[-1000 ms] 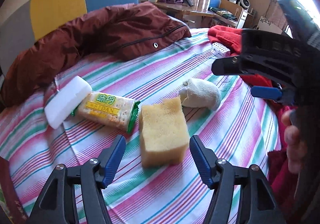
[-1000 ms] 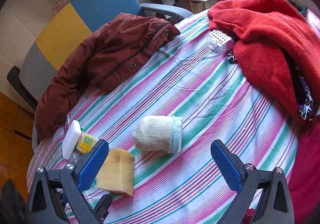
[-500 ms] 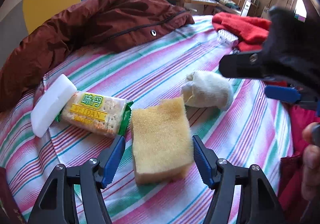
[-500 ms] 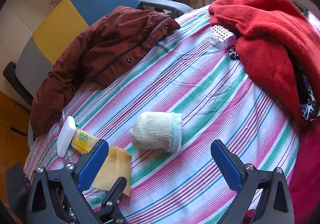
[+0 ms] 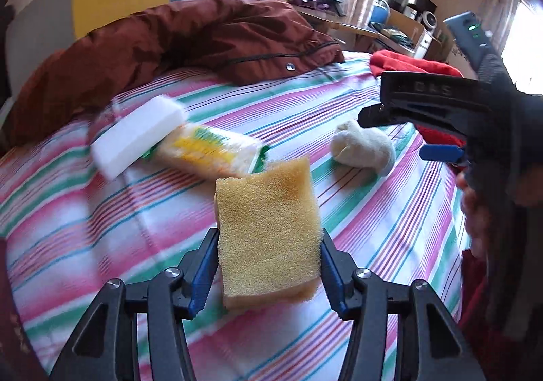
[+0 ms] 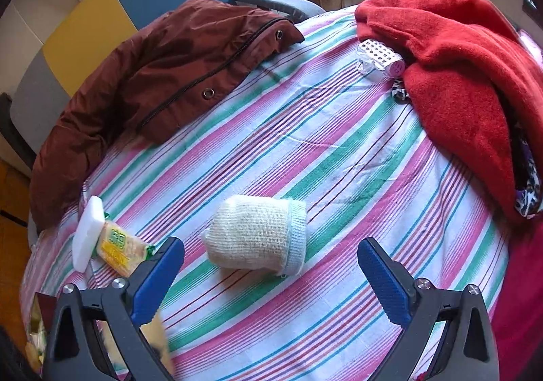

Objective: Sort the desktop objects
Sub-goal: 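Grasp the white knitted sock with the right tool while the left tool holds the sponge, then carry the yellow sponge and white sock over the gold tray with both tools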

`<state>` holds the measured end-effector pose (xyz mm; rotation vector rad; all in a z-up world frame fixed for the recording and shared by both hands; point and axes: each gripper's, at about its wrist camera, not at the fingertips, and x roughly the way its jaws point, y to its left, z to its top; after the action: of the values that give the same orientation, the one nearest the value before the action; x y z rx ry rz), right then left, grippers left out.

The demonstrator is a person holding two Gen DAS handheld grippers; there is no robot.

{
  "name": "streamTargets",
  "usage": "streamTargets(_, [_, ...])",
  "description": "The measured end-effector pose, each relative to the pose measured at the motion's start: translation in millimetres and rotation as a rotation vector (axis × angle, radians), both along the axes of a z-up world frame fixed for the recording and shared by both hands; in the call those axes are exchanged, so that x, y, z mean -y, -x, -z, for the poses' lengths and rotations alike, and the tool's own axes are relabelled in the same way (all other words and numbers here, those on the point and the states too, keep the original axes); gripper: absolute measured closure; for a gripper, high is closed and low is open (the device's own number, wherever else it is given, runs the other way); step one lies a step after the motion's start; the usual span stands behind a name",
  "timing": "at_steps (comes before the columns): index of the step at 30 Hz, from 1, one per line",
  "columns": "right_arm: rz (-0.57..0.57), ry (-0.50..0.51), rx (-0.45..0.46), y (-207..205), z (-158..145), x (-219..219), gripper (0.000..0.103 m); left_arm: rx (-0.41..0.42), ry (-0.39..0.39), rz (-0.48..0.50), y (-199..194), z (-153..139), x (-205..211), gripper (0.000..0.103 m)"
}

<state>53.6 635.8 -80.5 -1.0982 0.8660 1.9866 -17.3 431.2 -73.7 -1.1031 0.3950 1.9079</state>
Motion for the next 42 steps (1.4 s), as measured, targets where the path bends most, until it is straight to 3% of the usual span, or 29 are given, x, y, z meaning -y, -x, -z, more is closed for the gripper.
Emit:
streamTargets(6, [-0.036, -0.006, 0.04, 17, 13, 1, 0.004, -0.008, 0.022, -0.063, -2, 8, 36, 0.047])
streamTargets(8, [-0.059, -0.01, 0.068, 25, 18, 2, 0.015, -0.007, 0.028, -0.08, 0, 10, 43, 0.047])
streamTargets(15, [-0.118, -0.007, 0.122, 38, 33, 5, 0.03, -0.04, 0.029, -0.106, 0, 7, 54, 0.047])
streamTargets(26, [-0.192, -0.09, 0.183, 42, 30, 16, 0.033, -0.109, -0.003, -0.153, -6, -13, 81, 0.047])
streamTargets(33, [-0.247, -0.114, 0.142, 50, 19, 31, 0.034, -0.183, -0.038, -0.214, -7, -46, 118, 0.047])
streamTargets(42, [-0.396, -0.149, -0.033, 61, -15, 69, 0.034, -0.267, -0.055, -0.336, -3, -82, 185, 0.047])
